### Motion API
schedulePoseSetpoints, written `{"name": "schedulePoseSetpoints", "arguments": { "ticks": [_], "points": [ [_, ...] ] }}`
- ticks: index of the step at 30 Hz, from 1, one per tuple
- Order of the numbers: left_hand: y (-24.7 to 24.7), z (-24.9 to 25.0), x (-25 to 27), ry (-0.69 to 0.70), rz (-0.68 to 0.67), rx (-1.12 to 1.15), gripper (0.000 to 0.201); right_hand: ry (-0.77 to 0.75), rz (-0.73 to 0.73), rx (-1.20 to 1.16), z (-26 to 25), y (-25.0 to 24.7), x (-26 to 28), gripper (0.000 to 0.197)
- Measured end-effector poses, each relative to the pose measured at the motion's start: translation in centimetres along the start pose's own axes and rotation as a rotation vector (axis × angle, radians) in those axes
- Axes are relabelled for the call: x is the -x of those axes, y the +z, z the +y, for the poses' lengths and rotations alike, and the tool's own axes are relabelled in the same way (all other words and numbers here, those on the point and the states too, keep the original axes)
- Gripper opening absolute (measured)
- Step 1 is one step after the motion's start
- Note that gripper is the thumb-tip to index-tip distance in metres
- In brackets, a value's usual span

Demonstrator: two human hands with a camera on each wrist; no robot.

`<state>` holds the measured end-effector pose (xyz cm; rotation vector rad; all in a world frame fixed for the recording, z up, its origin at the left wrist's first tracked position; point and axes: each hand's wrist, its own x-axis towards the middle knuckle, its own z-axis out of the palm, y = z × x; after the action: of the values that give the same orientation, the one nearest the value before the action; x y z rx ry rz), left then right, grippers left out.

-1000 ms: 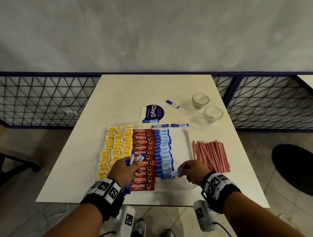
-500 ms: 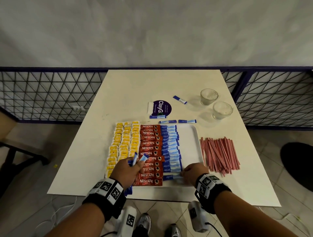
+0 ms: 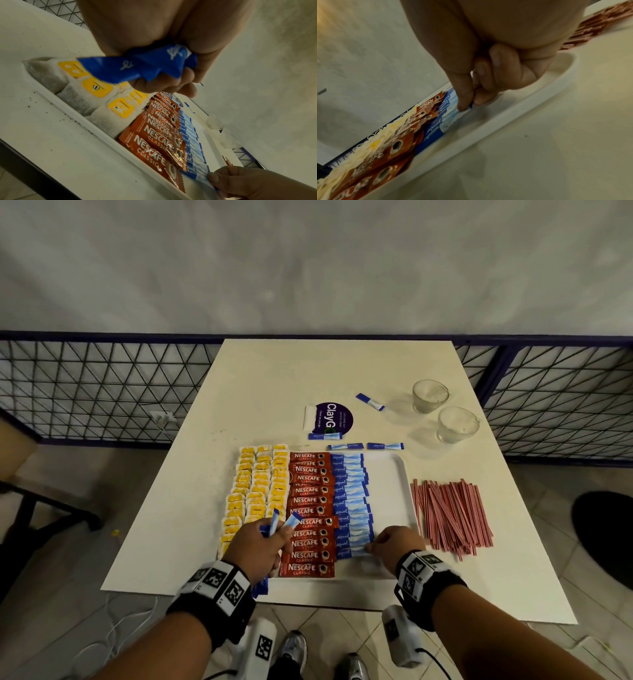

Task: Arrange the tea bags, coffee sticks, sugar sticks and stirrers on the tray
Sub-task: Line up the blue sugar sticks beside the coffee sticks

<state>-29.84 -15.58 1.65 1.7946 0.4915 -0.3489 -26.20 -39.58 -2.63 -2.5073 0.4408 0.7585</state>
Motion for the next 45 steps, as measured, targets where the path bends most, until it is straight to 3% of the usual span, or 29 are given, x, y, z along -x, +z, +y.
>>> {"name": "schedulePoseSetpoints", "arguments": {
  "ticks": [14, 18, 21, 24, 30, 36, 41, 45],
  "points": [
    [0.1, 0.5, -0.4, 0.048, -0.063, -0.07, 0.013, -0.017, 0.029, 0.039, -0.3, -0.7, 0.1, 0.038],
    [0.5, 1.1, -0.4, 0.089, -0.086, -0.079, 0.013, -0.212, 0.114, -0.142, -1.8, -2.0, 1.1, 0.039],
    [1.6, 2.2, -0.2, 0.131, -0.138, -0.072, 0.015, -0.414, -0.075, -0.424, -4.1, -3.0, 2.8, 0.038],
    [2.5, 3.2, 0.0, 0.15, -0.162, -0.082, 0.014, -0.531, -0.147, -0.412, -5.0, -3.6, 3.6, 0.021],
    [3.2, 3.8, 0.2, 0.123, -0.122, 0.025, 0.008, -0.42, -0.114, -0.642, -2.8, -4.9, 2.7, 0.017],
    [4.8, 3.8, 0.4, 0.088, -0.027, 0.017, 0.009, -0.395, -0.209, -0.617, -0.8, -5.3, 1.9, 0.014],
    [5.8, 3.4, 1.1, 0.068, -0.053, -0.006, 0.006, -0.402, -0.248, -0.655, 0.1, -5.2, 1.6, 0.012],
    [4.7, 2.2, 0.6, 0.046, 0.049, -0.185, 0.012, -0.358, -0.24, -0.558, 1.5, -4.7, 1.2, 0.013]
  ]
}}
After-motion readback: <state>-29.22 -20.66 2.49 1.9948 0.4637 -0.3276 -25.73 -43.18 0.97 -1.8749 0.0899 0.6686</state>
